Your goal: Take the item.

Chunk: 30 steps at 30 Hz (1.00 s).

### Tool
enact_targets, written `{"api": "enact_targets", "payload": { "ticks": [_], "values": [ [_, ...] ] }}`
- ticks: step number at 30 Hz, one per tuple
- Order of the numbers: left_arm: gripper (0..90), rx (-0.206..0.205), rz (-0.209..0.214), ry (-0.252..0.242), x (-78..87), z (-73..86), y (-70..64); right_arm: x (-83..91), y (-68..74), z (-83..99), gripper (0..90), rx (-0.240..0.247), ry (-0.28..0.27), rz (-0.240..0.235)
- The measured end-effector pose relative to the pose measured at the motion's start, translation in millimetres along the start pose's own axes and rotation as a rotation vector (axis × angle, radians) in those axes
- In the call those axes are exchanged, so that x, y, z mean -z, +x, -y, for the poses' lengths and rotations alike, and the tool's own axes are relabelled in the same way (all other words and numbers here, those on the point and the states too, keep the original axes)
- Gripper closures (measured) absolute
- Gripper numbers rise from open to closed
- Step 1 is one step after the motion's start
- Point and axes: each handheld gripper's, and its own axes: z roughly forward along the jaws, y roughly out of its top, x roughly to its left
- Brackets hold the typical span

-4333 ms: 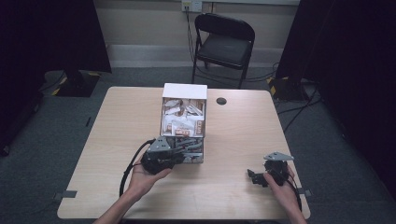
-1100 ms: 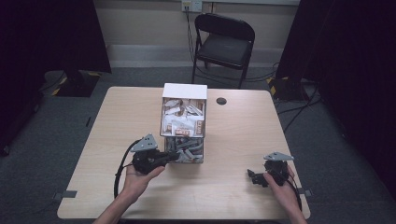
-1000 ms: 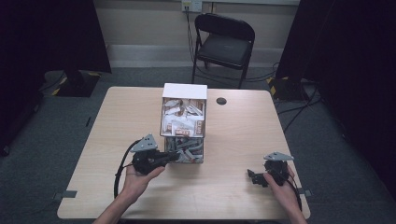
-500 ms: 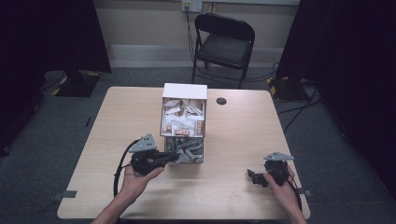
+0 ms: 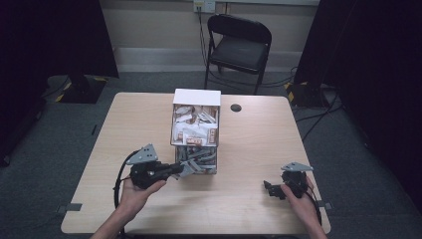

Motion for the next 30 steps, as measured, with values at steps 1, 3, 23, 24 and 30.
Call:
{"api": "enact_targets", "payload": {
  "ticks": [1,3,23,24,30],
  "values": [
    [90.0,0.002,0.000,-0.001,2.3,0.5,1.1,0.0,0.0,0.0,0.0,0.000,0.000,0.000],
    [90.0,0.014,-0.006,-0.020,7.6,1.0,3.2,0.0,0.0,0.0,0.0,0.000,0.000,0.000],
    [90.0,0.038,-0.067,-0.034,41.6,7.7,19.3,-0.1,-0.1,-0.1,0.0,0.001,0.000,-0.001],
    [90.0,0.040,-0.069,-0.034,42.8,8.1,20.5,-0.1,-0.1,-0.1,0.0,0.001,0.000,-0.001],
    [90.0,0.044,-0.092,-0.036,52.7,7.8,27.0,-0.1,-0.1,-0.1,0.0,0.001,0.000,-0.001]
  ]
}}
